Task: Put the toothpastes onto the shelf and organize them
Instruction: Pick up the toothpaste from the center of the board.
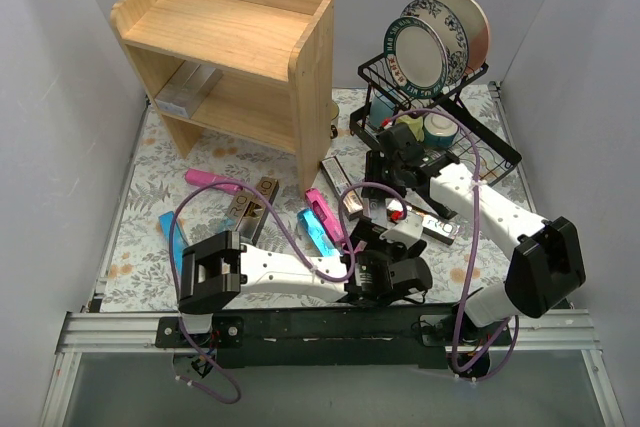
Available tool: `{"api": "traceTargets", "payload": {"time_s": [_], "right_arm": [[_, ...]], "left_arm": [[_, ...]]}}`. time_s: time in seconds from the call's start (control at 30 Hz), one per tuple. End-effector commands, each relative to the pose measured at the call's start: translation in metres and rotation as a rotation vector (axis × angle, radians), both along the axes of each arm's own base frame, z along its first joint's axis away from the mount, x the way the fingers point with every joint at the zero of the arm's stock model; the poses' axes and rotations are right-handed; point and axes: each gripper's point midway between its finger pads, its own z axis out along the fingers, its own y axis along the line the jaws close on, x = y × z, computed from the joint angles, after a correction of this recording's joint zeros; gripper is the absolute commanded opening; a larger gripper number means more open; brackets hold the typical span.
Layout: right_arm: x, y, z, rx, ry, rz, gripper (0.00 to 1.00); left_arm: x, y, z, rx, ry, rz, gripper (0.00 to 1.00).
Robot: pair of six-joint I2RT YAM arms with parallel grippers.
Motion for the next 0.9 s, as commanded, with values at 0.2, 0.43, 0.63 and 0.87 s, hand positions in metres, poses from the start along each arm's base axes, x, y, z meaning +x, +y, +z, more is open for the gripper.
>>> {"api": "traceTargets", "payload": {"time_s": [0.2, 0.43, 0.63, 0.87], "right_arm": [[0.002, 0.017, 0.041, 0.217, -0.064, -0.028, 0.31], [-0.001, 0.016, 0.044, 0.295, -0.062, -0.063, 0.31], [-0.005, 0.019, 0.041, 0.344, -0.036, -0.069, 0.31], [-0.006, 0.021, 0.043, 0.417, -0.022, -0.091, 0.31]], "left_arm": [[0.016, 0.011, 0.018, 0.081, -0.164, 0.138, 0.98], [0.021, 0.02, 0.017, 0.127, -0.232, 0.196, 0.93], [0.023, 0.023, 0.012, 0.159, -0.263, 0.23, 0.84], [0.023, 0.028, 0.006, 0.213, -0.273, 0.25, 0.7]]}}
